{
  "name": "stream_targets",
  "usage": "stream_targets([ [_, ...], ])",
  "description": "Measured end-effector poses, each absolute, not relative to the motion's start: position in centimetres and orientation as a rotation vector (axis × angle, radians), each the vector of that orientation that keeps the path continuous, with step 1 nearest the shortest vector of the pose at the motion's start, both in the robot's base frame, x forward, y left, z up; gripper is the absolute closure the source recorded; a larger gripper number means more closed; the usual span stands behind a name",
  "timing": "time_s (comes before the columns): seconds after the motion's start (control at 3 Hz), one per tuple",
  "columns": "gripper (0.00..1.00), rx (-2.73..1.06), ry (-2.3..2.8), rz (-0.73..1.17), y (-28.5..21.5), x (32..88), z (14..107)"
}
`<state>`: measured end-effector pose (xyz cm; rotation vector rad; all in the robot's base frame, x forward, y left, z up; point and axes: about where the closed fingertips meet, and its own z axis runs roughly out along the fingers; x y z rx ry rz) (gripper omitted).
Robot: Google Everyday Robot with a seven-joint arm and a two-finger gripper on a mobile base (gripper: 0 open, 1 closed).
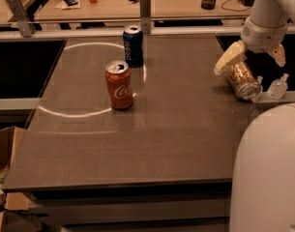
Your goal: Place orange can upright
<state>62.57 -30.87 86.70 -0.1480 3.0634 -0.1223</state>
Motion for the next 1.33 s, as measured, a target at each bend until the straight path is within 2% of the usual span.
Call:
stream_targets([
  [1.33, 0.00, -0.249, 3.090, -0.148, -28.9, 60.1, 84.5],
])
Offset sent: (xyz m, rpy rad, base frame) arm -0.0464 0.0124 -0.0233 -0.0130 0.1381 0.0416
